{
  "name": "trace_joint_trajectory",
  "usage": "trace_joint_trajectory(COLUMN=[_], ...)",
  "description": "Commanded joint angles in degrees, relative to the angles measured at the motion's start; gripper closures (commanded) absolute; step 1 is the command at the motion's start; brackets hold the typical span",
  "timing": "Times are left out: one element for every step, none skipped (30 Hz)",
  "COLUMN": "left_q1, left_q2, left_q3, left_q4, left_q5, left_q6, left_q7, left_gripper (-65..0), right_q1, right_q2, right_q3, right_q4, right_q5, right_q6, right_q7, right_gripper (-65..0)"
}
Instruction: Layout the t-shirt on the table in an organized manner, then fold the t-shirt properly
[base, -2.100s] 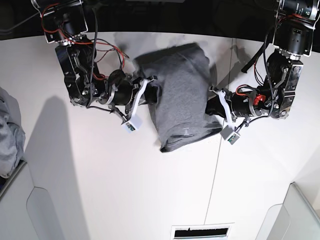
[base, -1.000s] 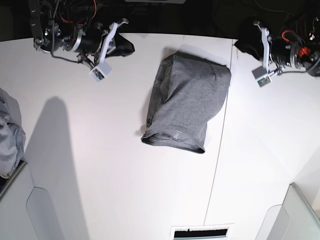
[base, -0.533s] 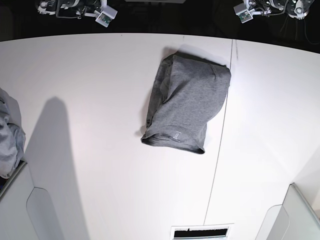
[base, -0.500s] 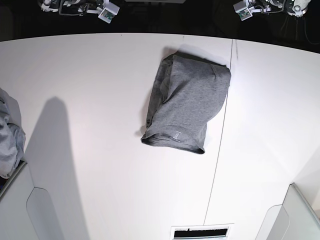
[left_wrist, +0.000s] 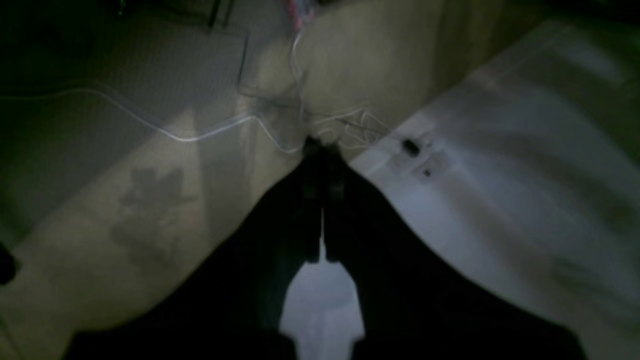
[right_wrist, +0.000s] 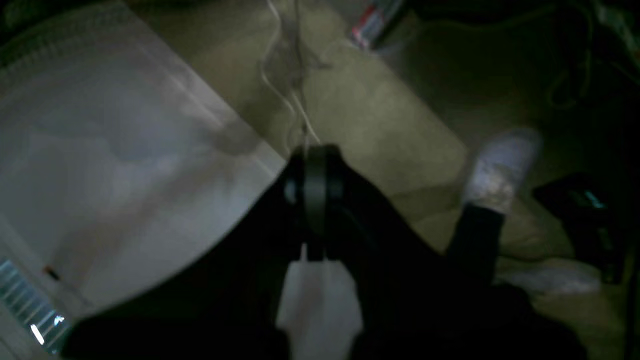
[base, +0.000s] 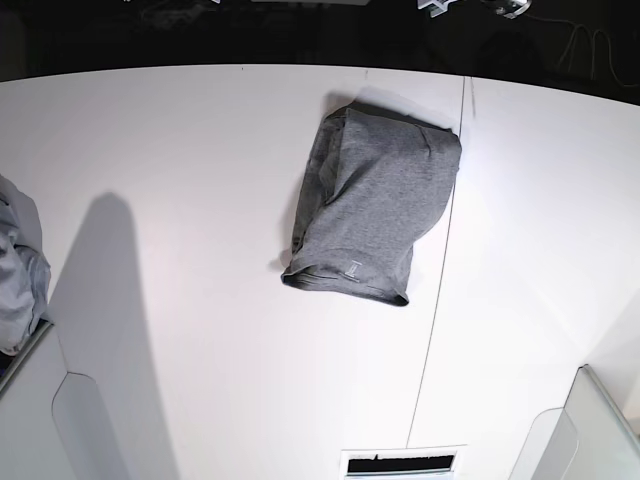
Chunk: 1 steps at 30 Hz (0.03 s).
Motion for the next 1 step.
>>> trace_joint_trajectory(left_q1=[-0.92], left_q2=[0.17], left_q3=[0.61], left_q4=[-1.16], left_q5=[-0.22], left_q6=[-0.61], left_q7=[-0.81], left_gripper=[-0.6], right_q1=[0.09], right_q2=[0.31], right_q3=[0.09], right_q4=[-0.09], right_q5=[0.17], right_q6=[0.57], right_q7=[0.09], right_gripper=[0.0])
